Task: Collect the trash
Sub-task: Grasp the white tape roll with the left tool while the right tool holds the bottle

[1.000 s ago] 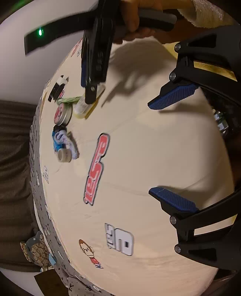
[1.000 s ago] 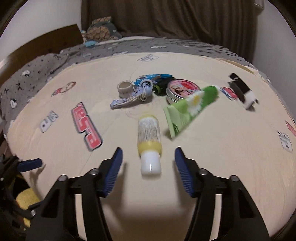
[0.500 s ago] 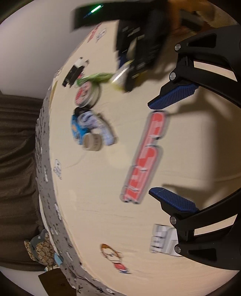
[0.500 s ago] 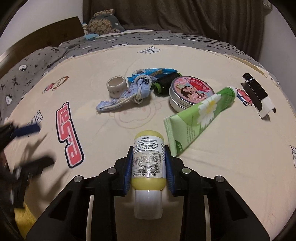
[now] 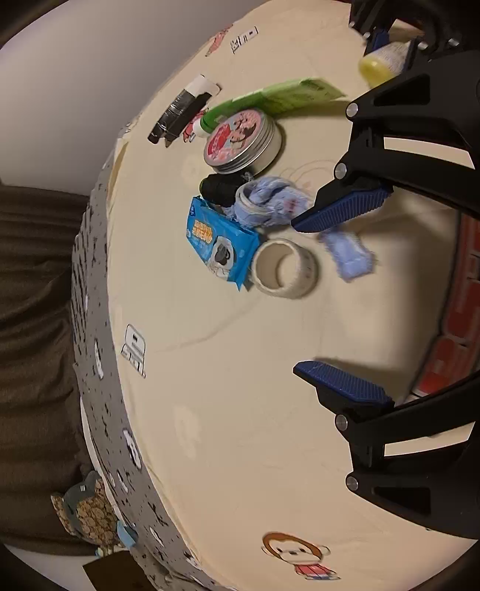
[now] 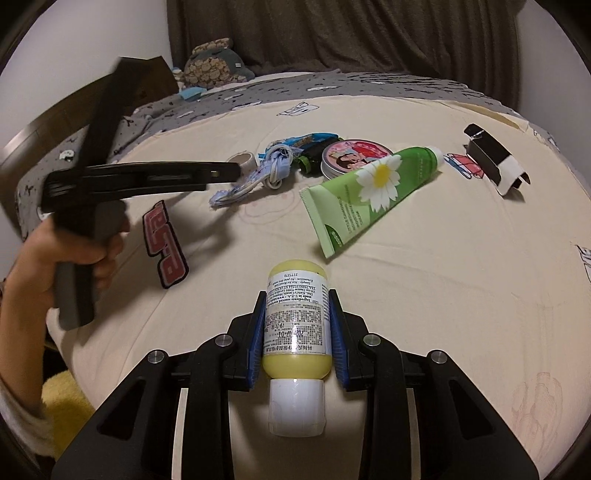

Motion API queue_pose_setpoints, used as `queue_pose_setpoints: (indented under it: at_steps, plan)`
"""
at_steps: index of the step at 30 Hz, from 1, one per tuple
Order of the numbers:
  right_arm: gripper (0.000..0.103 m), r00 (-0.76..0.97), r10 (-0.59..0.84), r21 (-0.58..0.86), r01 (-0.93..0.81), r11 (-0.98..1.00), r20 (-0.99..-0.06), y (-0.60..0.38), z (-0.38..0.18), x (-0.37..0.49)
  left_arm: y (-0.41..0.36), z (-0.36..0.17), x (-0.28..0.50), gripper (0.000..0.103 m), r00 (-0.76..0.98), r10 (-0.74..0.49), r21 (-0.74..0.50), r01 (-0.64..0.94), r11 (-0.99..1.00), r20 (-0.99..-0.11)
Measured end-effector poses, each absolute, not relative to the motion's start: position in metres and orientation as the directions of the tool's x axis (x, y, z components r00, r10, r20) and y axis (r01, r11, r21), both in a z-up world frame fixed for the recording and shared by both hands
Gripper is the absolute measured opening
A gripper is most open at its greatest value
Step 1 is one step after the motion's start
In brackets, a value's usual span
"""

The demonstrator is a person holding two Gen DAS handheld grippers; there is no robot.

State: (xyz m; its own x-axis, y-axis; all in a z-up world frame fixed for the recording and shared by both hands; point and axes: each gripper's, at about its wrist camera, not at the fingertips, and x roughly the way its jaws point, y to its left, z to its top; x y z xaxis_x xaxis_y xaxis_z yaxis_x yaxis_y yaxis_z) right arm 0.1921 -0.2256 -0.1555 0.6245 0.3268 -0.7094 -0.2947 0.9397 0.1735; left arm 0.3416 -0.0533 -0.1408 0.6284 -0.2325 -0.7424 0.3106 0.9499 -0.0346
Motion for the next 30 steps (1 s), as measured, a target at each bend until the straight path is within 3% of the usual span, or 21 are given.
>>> queue_pose_setpoints:
  at_steps: [2,5,7,15,30]
  plan:
    - [0.032,0.625,0.328,0.176,-0.294,0.939,-0.708,-0.227,-0.155,0.192,-0.060,-0.146,0.350,0.065,0.621,-0.225,-0.020,0.319,0.948,-0.751]
    - [0.032,0.629,0.324,0.172,-0.291,0.941,-0.707,-0.229,-0.155,0.193,-0.066,-0.151,0.363,0.048,0.600,-0.232,-0.030,0.327,0.945,-0.766]
    - [0.032,0.632,0.317,0.166,-0.287,0.944,-0.707,-0.229,-0.155,0.190,-0.066,-0.150,0.366,0.031,0.601,-0.240,-0.040,0.327,0.944,-0.763]
    - [0.032,0.658,0.290,0.137,-0.275,0.952,-0.695,-0.231,-0.142,0.166,-0.056,-0.129,0.317,0.031,0.628,-0.233,-0.030,0.317,0.948,-0.742]
    - [0.032,0.685,0.276,0.084,-0.301,0.950,-0.674,-0.234,-0.118,0.065,-0.054,-0.106,0.120,0.031,0.650,-0.330,-0.058,0.403,0.914,-0.685]
